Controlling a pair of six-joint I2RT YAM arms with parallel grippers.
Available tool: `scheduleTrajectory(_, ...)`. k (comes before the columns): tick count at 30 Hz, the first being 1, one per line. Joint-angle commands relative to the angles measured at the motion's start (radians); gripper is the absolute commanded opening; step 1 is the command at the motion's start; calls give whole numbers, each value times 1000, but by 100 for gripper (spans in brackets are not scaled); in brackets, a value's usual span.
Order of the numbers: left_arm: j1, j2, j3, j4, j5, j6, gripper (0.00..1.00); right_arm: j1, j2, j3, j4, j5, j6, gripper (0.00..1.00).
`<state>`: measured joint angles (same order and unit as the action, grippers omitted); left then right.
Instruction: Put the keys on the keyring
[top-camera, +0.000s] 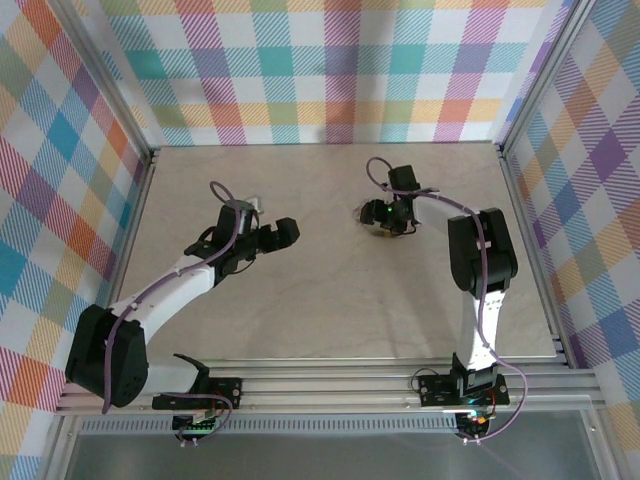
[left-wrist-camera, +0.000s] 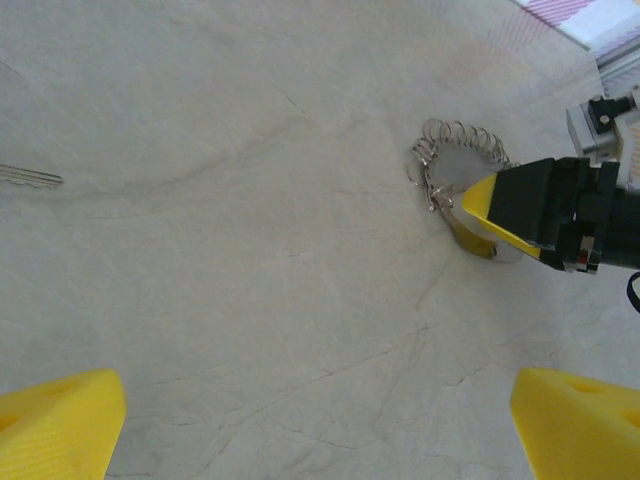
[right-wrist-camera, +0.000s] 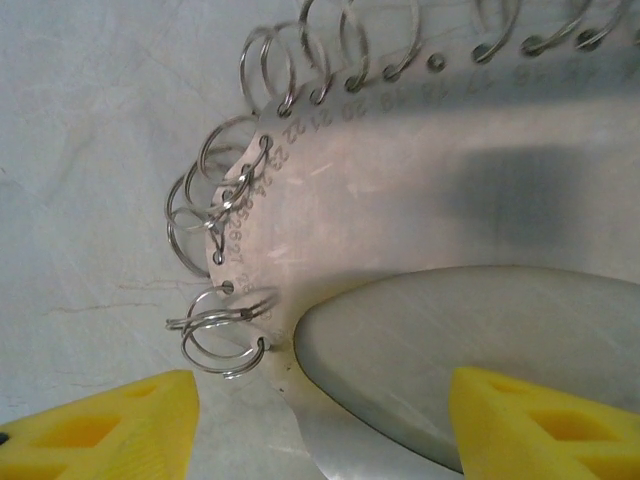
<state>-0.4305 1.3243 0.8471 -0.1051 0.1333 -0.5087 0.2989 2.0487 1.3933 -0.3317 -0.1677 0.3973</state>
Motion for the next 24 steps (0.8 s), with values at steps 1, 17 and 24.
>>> scheduleTrajectory(1,-19,13,35,24,-8,-7,98,27,17,22,-57,4,-34,65)
scheduleTrajectory(17,-35,-14,27,28,-8,-19,98,258,-39,-171,35,-82,132,61)
scheduleTrajectory(24,-37,-44,36,8,1,-28,98,430,-63,-159,93,-93,232,61)
